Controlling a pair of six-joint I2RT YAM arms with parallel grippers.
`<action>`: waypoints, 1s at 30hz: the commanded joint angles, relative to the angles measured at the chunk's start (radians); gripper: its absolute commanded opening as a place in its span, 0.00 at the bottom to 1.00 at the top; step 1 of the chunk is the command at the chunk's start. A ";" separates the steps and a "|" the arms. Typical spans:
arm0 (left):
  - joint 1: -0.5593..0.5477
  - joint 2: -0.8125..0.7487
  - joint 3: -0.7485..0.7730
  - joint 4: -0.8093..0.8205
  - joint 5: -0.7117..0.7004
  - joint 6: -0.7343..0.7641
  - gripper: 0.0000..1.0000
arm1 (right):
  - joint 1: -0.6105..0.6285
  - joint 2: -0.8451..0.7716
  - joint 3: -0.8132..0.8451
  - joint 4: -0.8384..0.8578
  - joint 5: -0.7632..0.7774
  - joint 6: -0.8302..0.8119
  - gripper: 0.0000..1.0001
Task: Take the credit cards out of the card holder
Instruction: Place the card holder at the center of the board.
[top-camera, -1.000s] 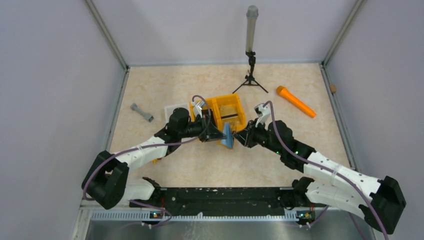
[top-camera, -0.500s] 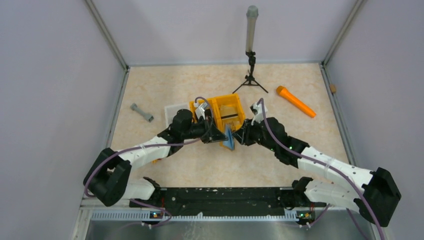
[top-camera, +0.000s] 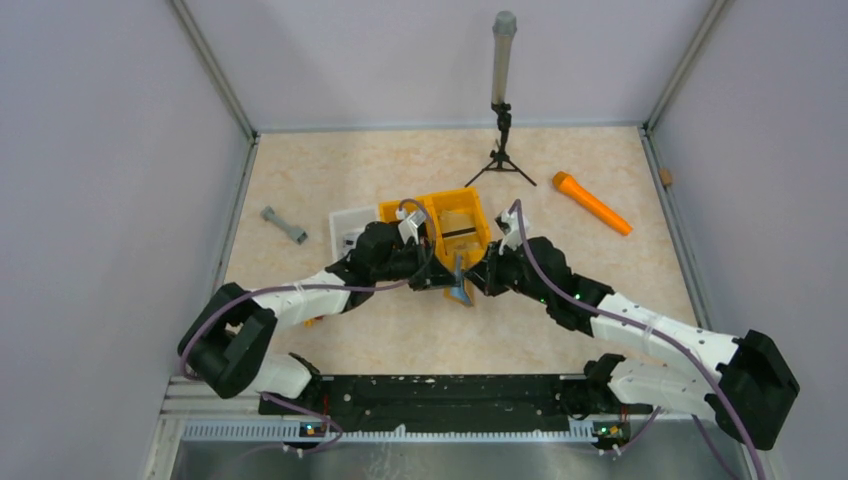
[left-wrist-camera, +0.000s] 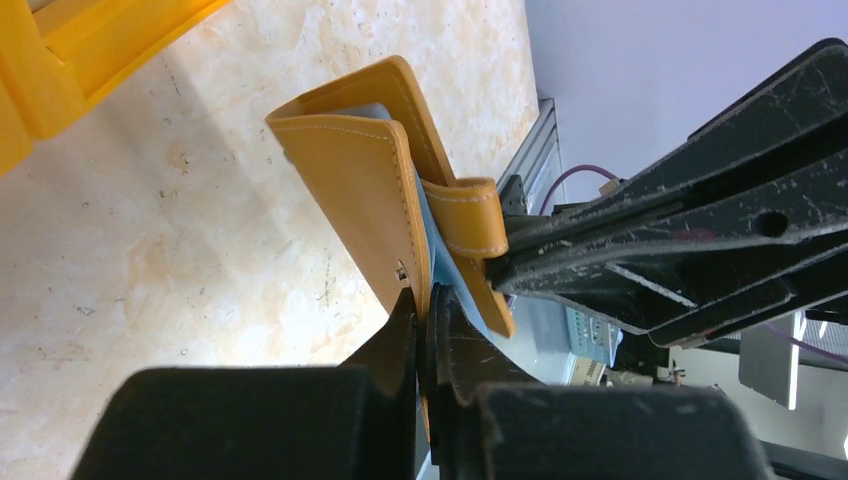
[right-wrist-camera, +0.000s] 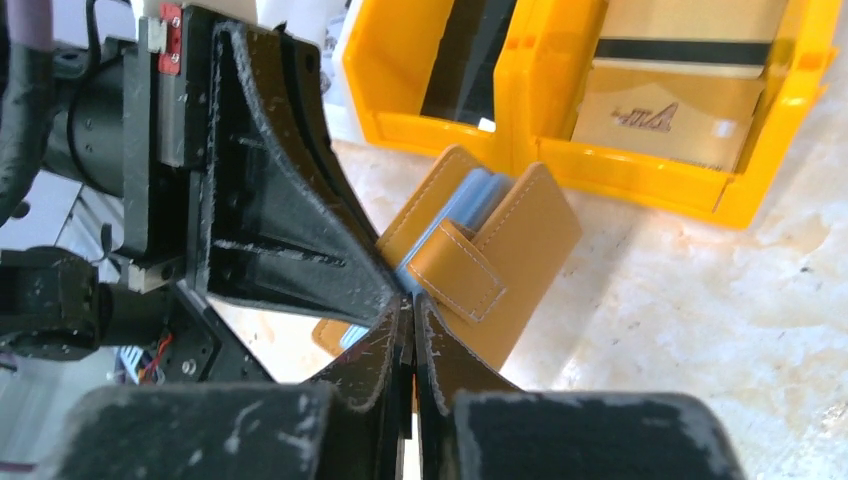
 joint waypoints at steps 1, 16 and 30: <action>-0.011 0.037 0.015 0.167 0.021 -0.027 0.02 | 0.008 0.003 -0.024 0.065 -0.069 -0.002 0.00; -0.151 0.372 0.100 0.391 0.008 -0.100 0.02 | 0.000 -0.139 -0.212 -0.061 -0.001 0.028 0.00; -0.168 0.408 0.241 -0.083 -0.162 0.132 0.45 | -0.043 -0.124 -0.179 -0.068 -0.034 -0.028 0.03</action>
